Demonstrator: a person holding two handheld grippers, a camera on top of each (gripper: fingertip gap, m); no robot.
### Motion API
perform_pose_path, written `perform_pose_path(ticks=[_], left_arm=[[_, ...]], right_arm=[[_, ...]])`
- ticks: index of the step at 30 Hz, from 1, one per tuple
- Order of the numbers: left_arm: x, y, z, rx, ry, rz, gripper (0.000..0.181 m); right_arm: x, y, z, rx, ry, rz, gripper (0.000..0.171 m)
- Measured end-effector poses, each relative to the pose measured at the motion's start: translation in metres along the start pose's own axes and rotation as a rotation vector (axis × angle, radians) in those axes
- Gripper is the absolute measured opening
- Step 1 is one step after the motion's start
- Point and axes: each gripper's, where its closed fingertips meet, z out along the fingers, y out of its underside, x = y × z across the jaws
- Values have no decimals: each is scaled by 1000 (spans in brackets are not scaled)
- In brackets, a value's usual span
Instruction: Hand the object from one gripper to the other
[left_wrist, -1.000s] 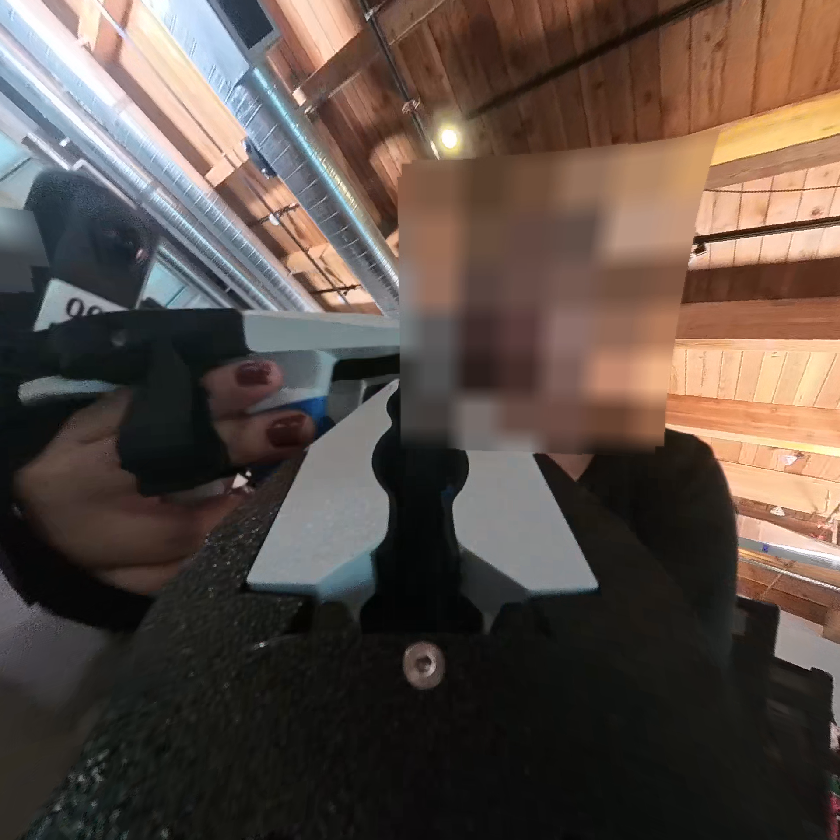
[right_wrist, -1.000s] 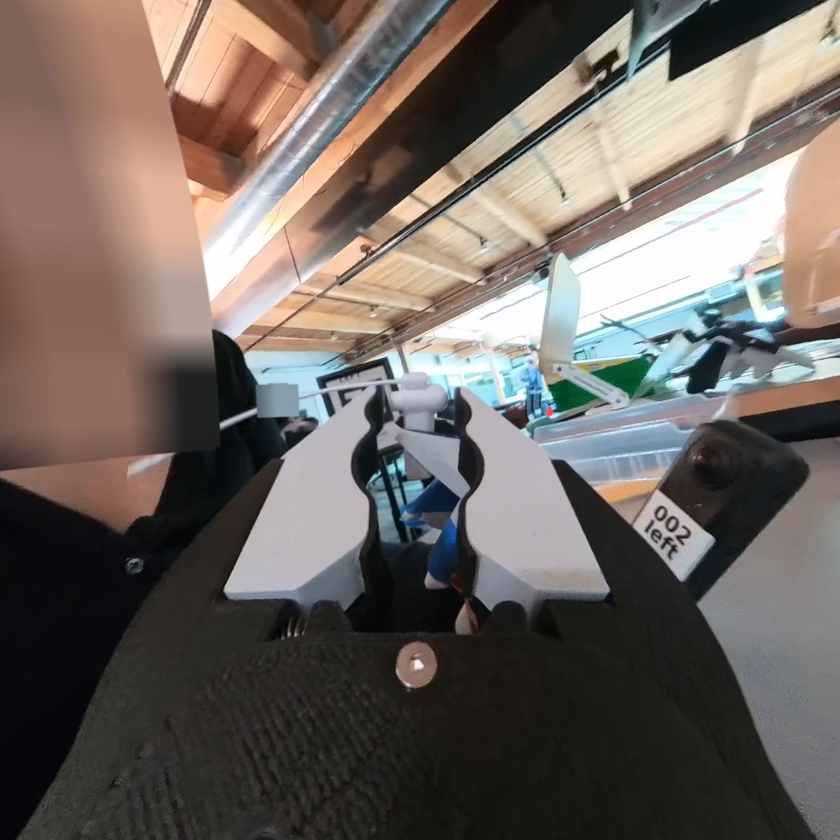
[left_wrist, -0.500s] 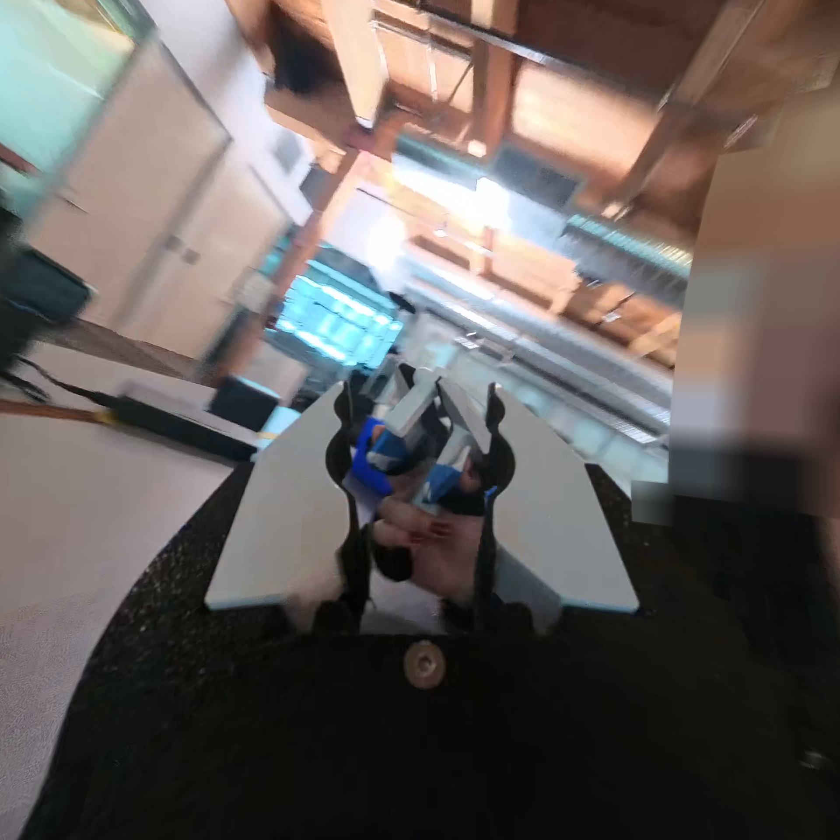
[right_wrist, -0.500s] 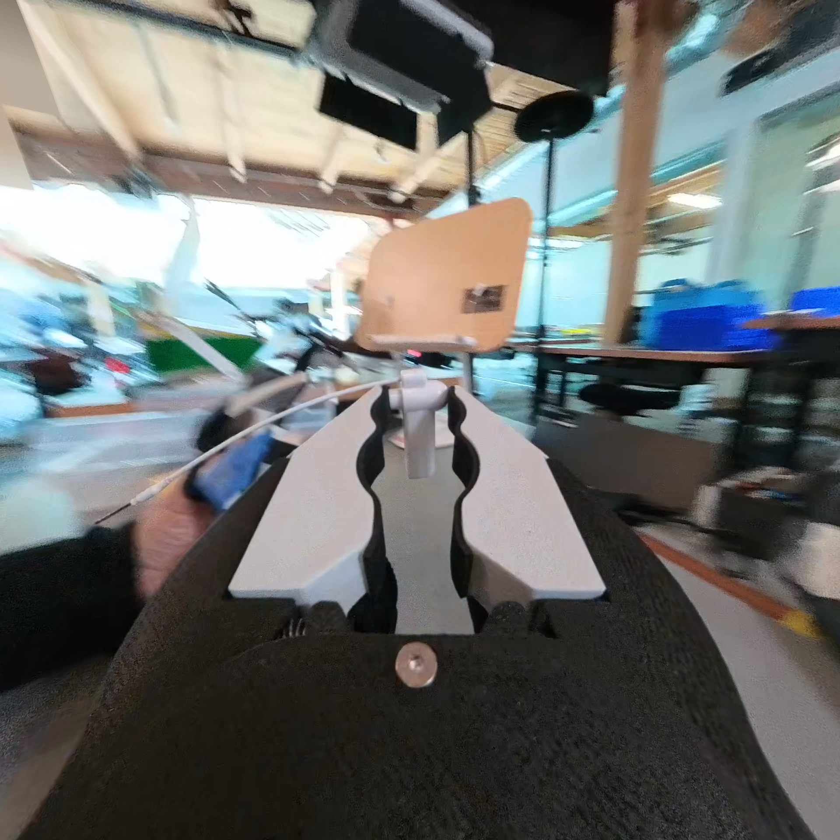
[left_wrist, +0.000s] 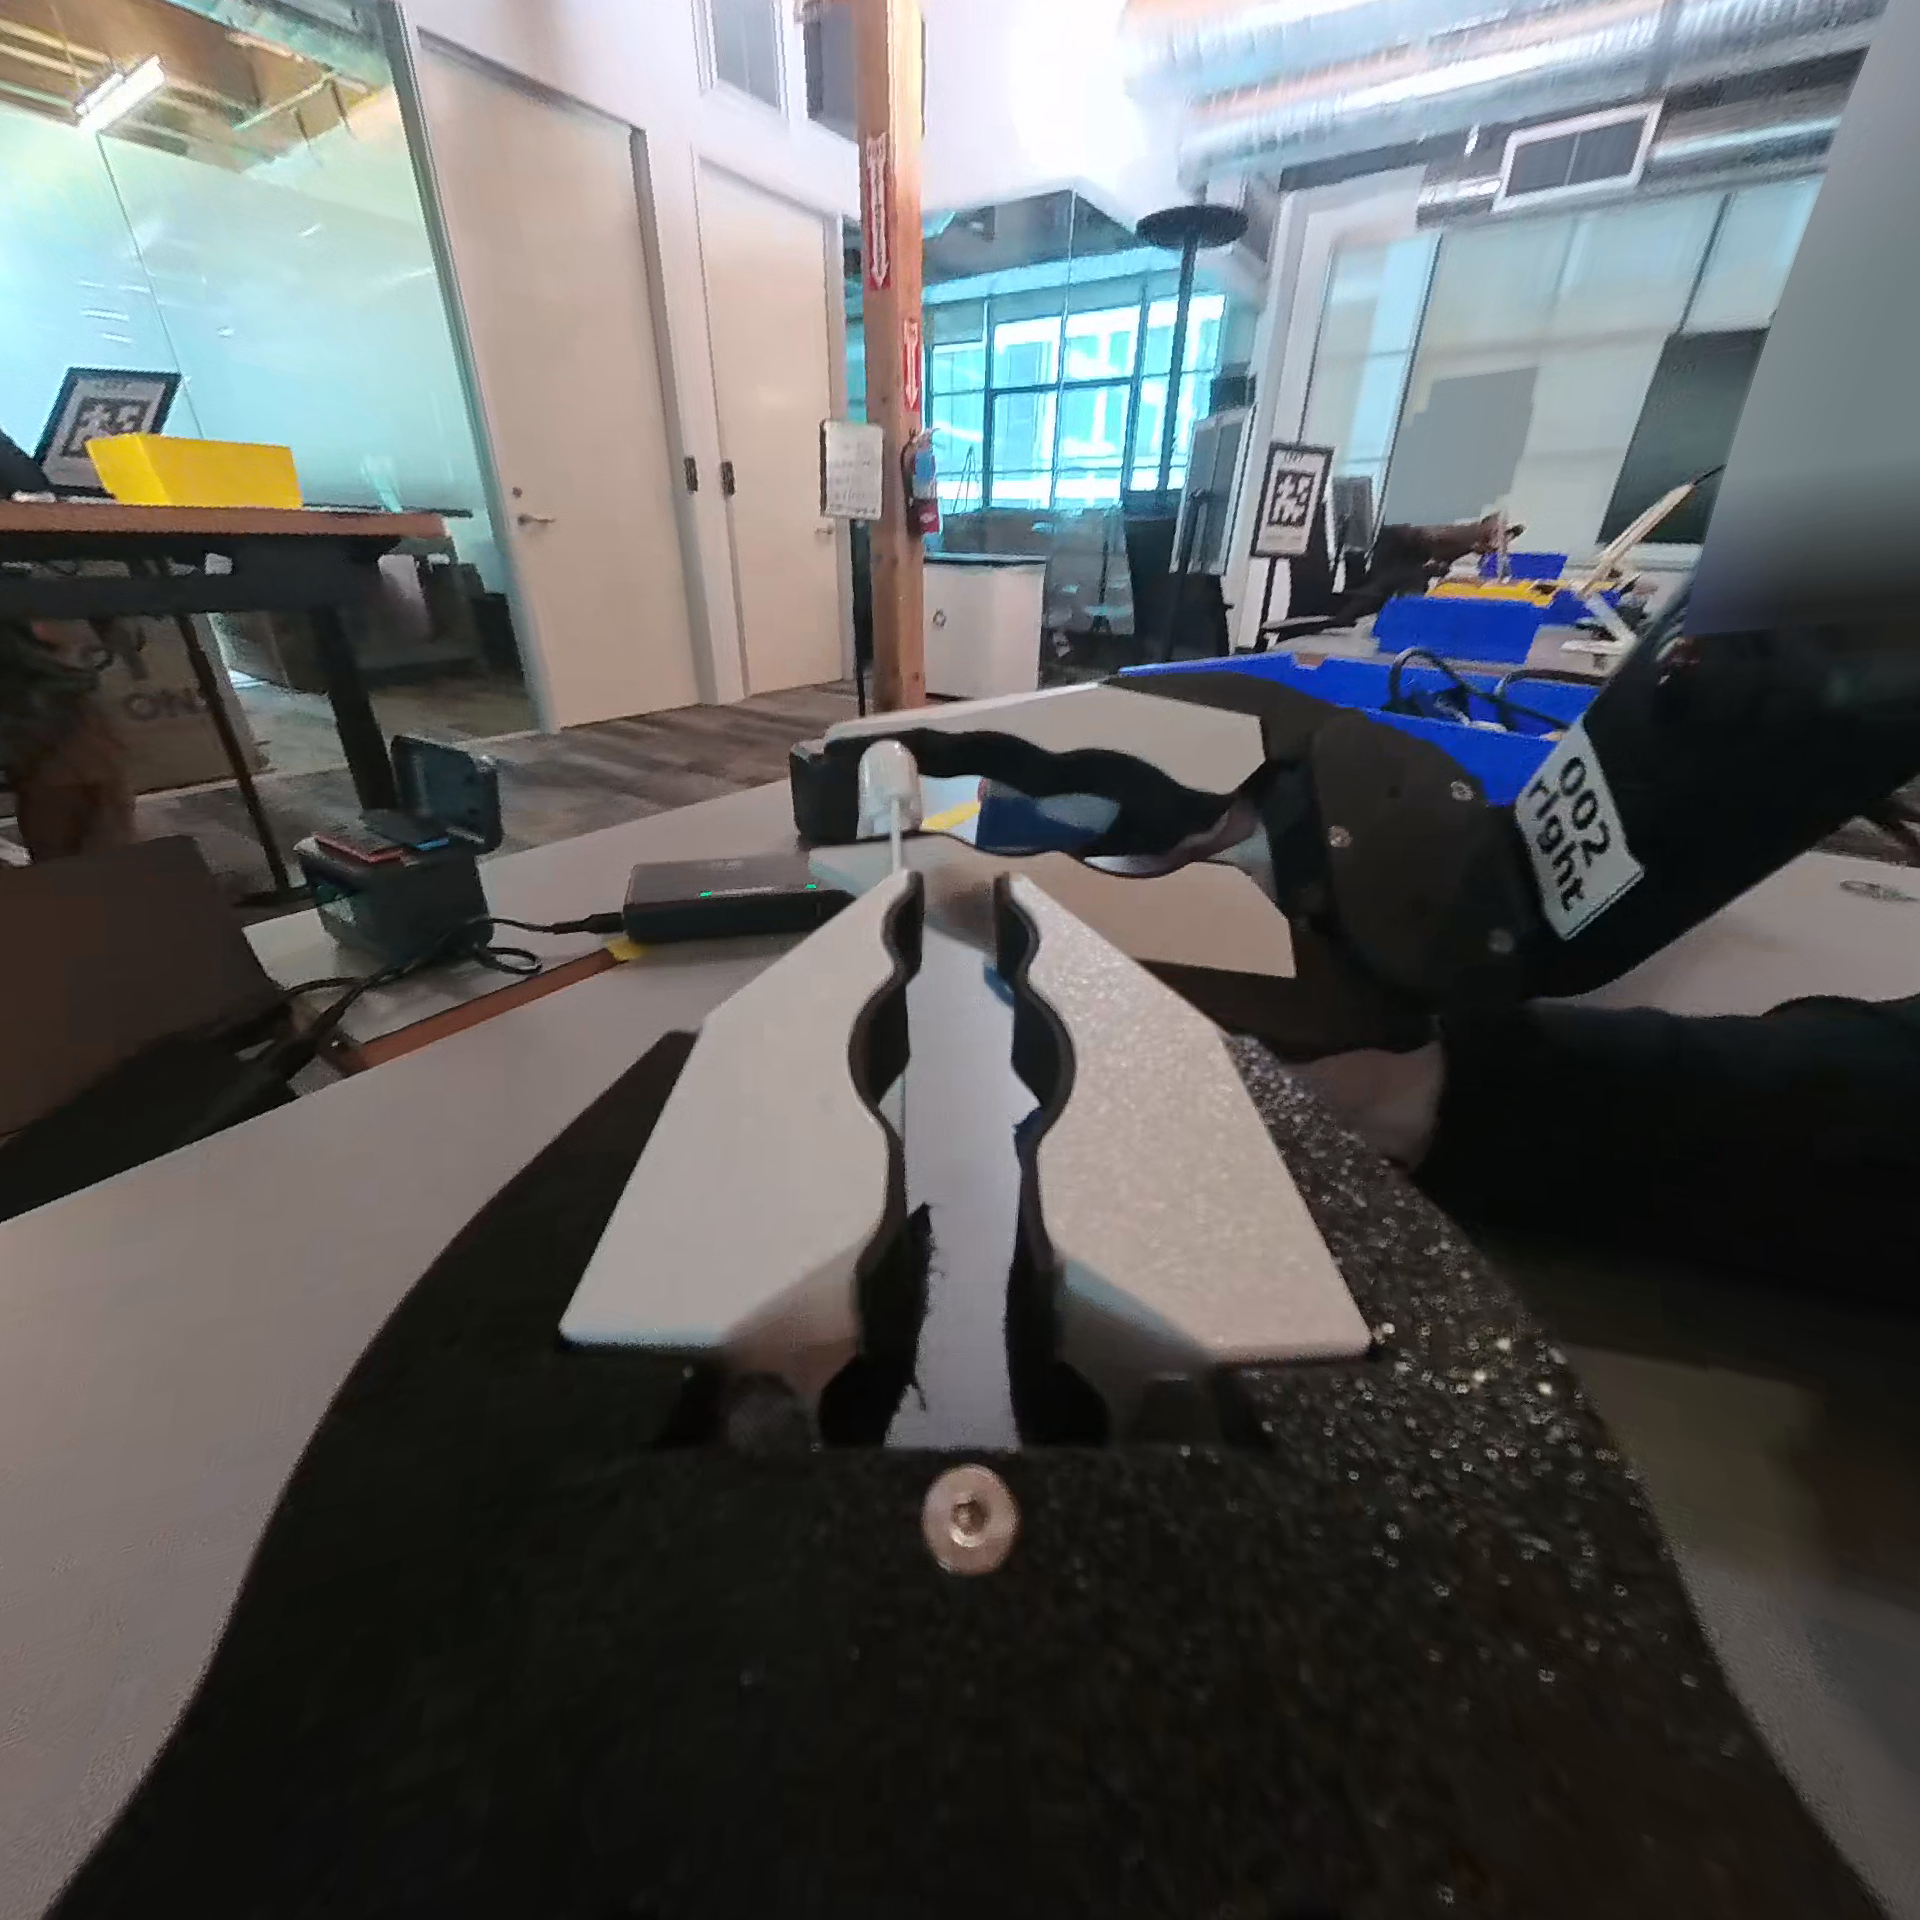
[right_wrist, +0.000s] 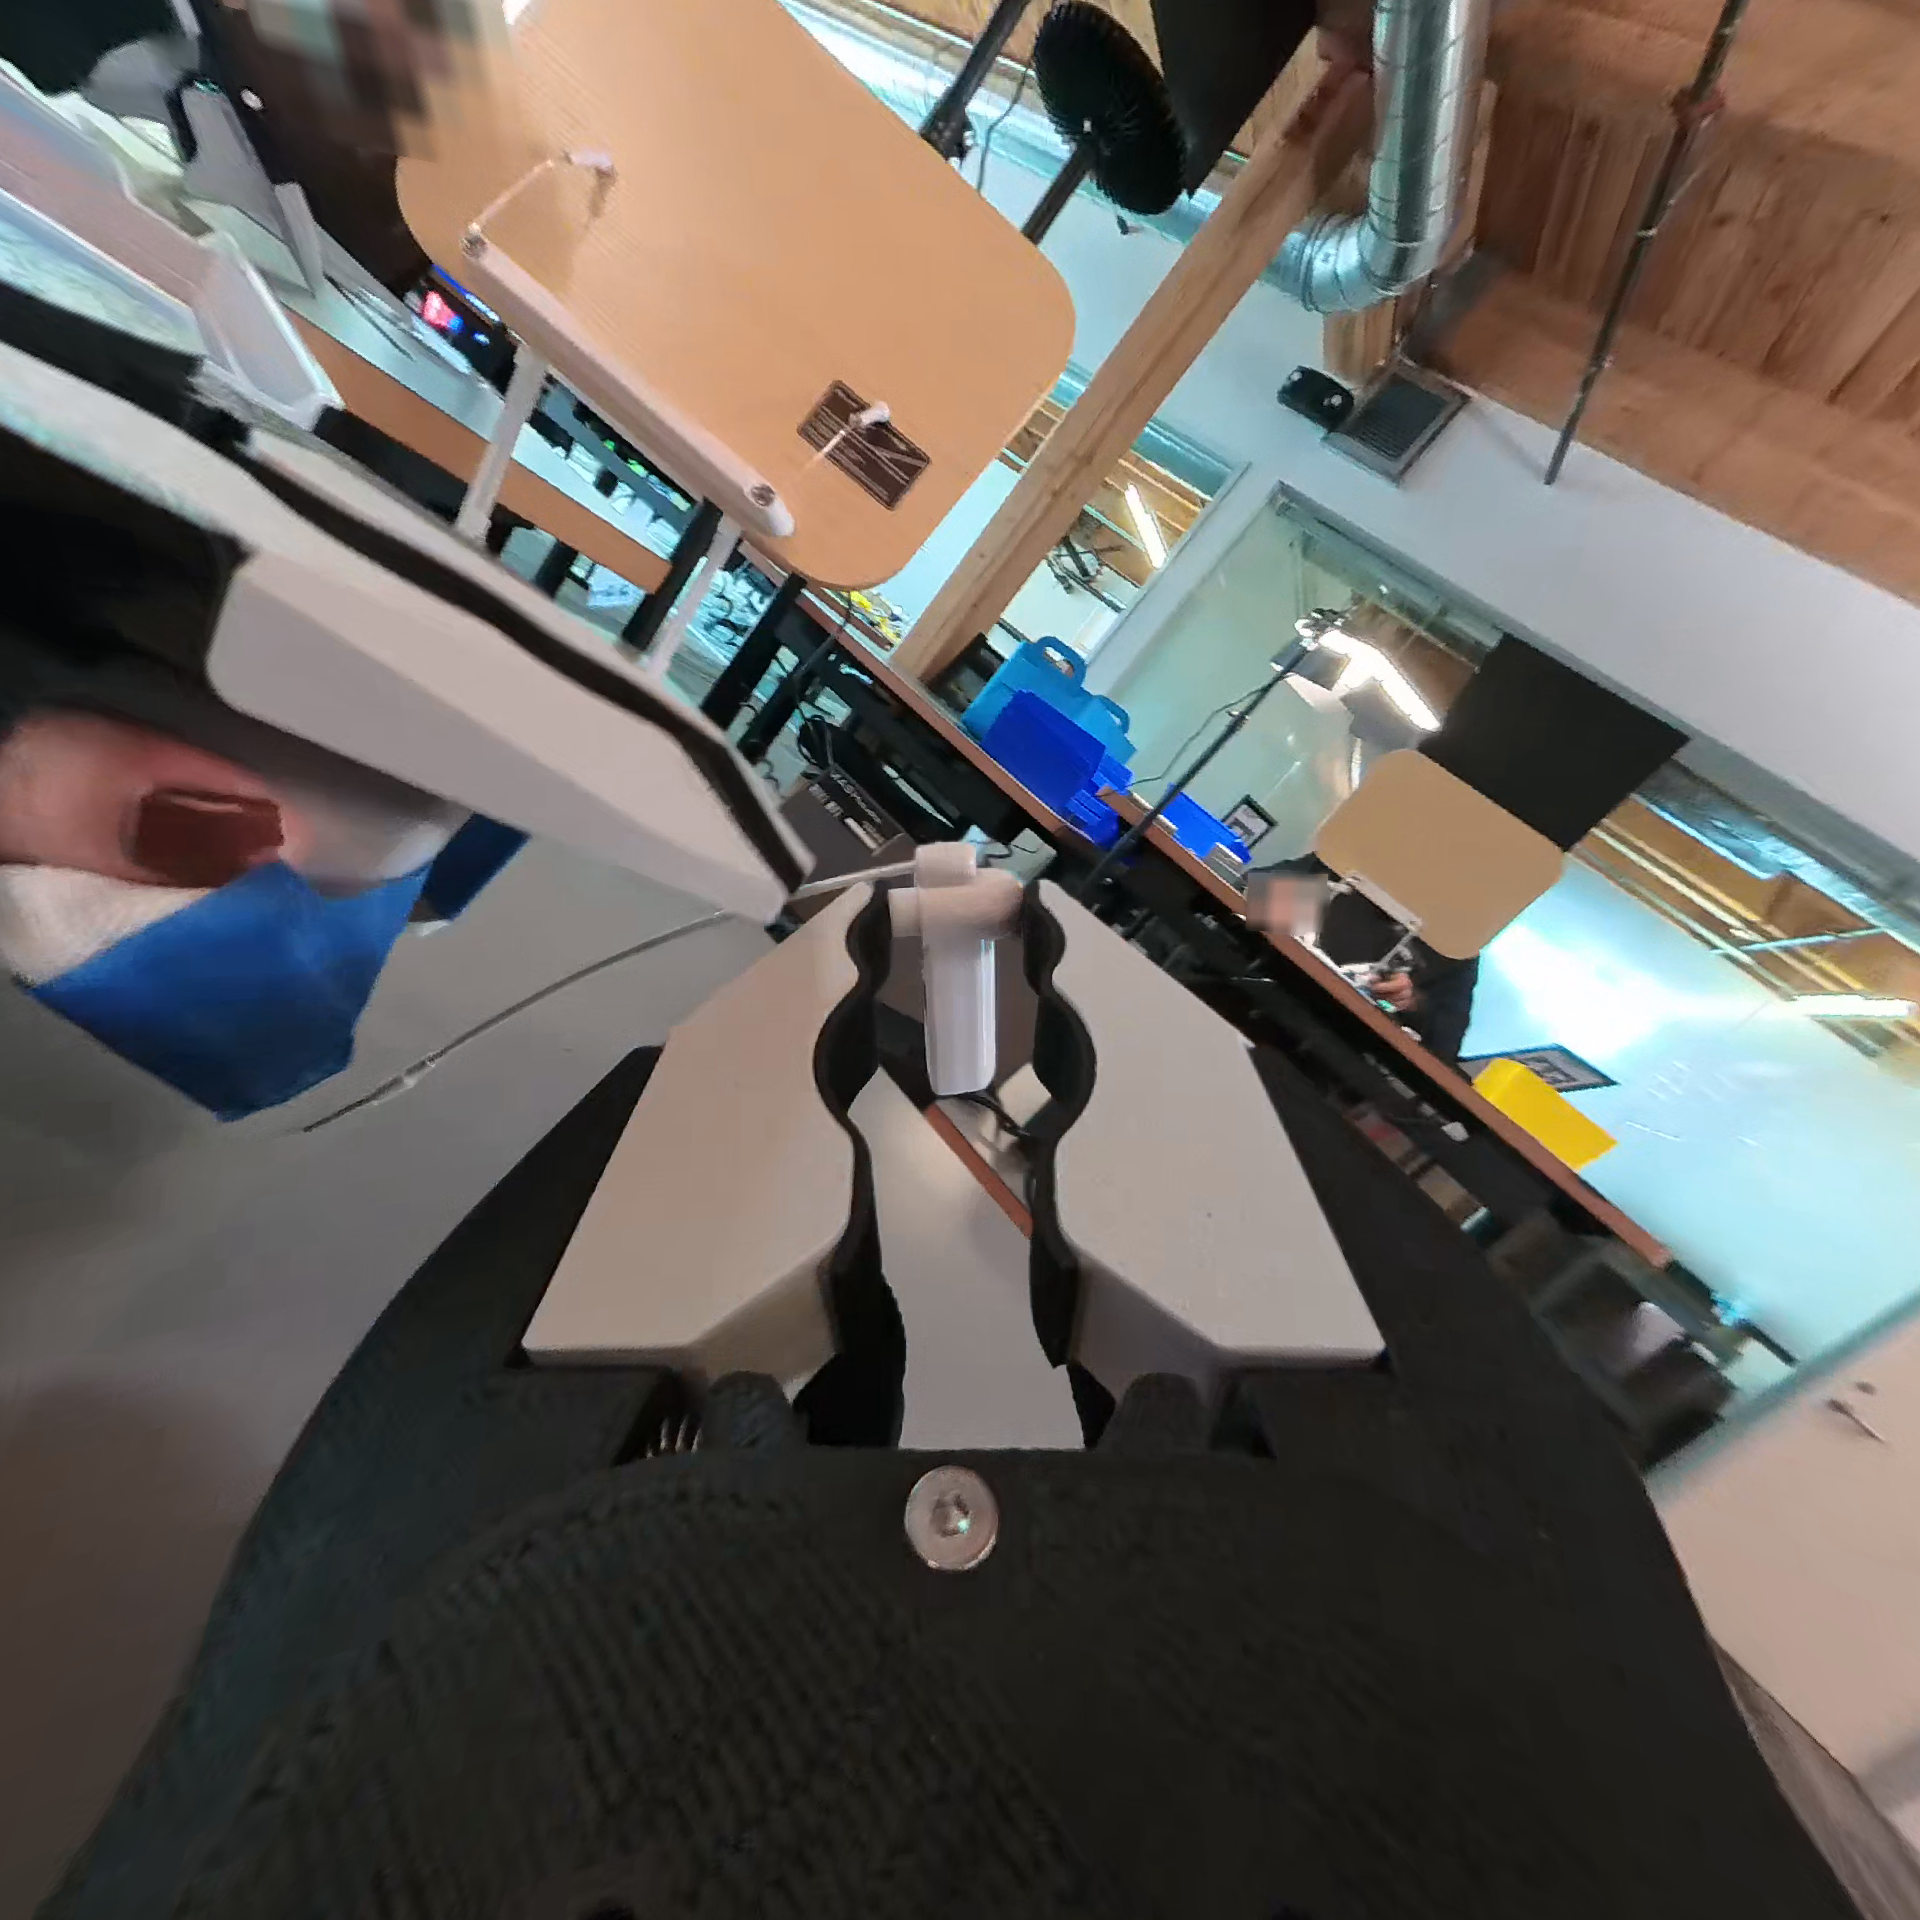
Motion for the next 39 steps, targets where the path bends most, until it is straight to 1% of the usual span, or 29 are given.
perform_pose_path(ticks=[4,7,10,13,14,16,19,20,24,26,28,31,33,34,36,39], left_arm=[[-4,8,1,-56,-33,23,8],[-9,8,0,-64,-88,68,7],[-14,2,-3,-51,-148,129,13],[-16,9,-1,-85,-143,110,16],[-14,11,0,-89,-127,96,15],[-9,14,2,-99,-90,84,0],[-15,10,1,-68,-124,66,0],[-18,6,-1,-44,-141,57,0],[-28,-10,-14,66,-163,-25,0],[-31,-19,-20,149,-140,-99,0],[-33,-27,-27,229,-107,-168,0],[-24,-42,-35,347,26,-258,0],[-16,-47,-38,395,128,-317,0],[-12,-49,-38,410,184,-354,0],[-4,-53,-38,441,283,-406,0],[16,-56,-37,441,495,-519,0]], right_arm=[[5,-1,-1,3,25,-7,24],[6,0,-1,-1,38,-19,24],[5,1,-1,-5,35,-25,24],[4,0,-1,-3,33,-35,24],[3,-1,-1,0,27,-38,24],[2,-2,-1,6,21,-41,24],[2,-6,-2,36,9,12,24],[2,-7,-3,51,-4,54,25],[-1,-5,-1,60,-89,222,41],[-4,-13,-3,115,-155,332,40],[-9,-25,-7,191,-271,499,36],[-11,-36,-12,273,-497,908,39],[-3,-38,-12,322,-602,1196,47],[0,-39,-12,347,-638,1306,51],[1,-40,-12,365,-687,1430,54],[-6,-47,-14,373,-808,1546,54]])
